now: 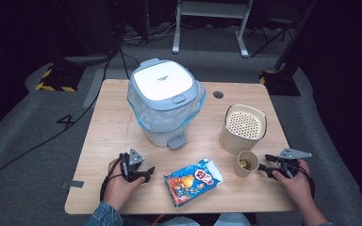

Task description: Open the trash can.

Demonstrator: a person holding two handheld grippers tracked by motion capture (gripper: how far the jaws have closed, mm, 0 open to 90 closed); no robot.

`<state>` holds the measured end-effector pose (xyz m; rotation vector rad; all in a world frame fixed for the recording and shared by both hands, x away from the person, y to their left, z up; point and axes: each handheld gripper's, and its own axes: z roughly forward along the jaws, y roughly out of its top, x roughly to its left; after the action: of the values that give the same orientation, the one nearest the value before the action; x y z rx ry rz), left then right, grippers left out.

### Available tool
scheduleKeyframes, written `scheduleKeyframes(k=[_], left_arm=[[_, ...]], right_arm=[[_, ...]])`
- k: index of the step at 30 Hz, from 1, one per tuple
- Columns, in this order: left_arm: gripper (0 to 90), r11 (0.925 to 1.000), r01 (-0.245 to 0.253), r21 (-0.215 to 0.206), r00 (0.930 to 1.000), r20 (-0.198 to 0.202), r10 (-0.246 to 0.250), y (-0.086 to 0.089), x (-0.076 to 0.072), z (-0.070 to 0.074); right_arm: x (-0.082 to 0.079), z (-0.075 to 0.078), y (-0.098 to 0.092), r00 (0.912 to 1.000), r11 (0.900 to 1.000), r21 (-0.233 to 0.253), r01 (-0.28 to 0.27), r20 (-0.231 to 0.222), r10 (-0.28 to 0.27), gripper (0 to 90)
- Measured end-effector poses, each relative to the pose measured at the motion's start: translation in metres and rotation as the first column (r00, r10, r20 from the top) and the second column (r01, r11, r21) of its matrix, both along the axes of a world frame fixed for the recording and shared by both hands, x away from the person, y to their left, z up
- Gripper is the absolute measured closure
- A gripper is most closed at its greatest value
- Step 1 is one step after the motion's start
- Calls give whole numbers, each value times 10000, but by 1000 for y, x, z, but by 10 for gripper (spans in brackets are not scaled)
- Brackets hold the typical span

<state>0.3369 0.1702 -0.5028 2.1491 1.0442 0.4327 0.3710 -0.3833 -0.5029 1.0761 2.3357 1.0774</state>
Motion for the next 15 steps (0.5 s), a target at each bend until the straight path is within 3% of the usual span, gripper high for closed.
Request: scheduleKeyframes(k=[2, 4, 7, 9, 12, 15], left_arm=[[431, 9999, 20, -122, 10000, -21, -20, 4, 1, 0], [427, 9999, 54, -110, 10000, -82, -55, 7, 2, 0], [477, 9996, 71, 274, 9994, -355, -61, 11, 4, 6], [528, 9997, 194, -143, 9983, -543, -202, 12, 4, 11], [553, 9929, 877, -798, 9954, -315, -905, 13, 4, 24], [568, 9788, 1784, -1003, 9839, 51, -1788, 12, 3, 40]], right_arm=[[0, 0, 0, 10000, 10000, -2, -1, 3, 1, 408], [0, 0, 0, 10000, 10000, -9, 3, 7, -3, 408], [0, 0, 0, 10000, 10000, 2, 2, 2, -2, 408], [0, 0, 0, 10000, 10000, 0, -1, 5, 1, 407], [0, 0, 0, 10000, 10000, 1, 0, 3, 0, 407], [0, 0, 0, 10000, 10000, -3, -3, 6, 3, 407]])
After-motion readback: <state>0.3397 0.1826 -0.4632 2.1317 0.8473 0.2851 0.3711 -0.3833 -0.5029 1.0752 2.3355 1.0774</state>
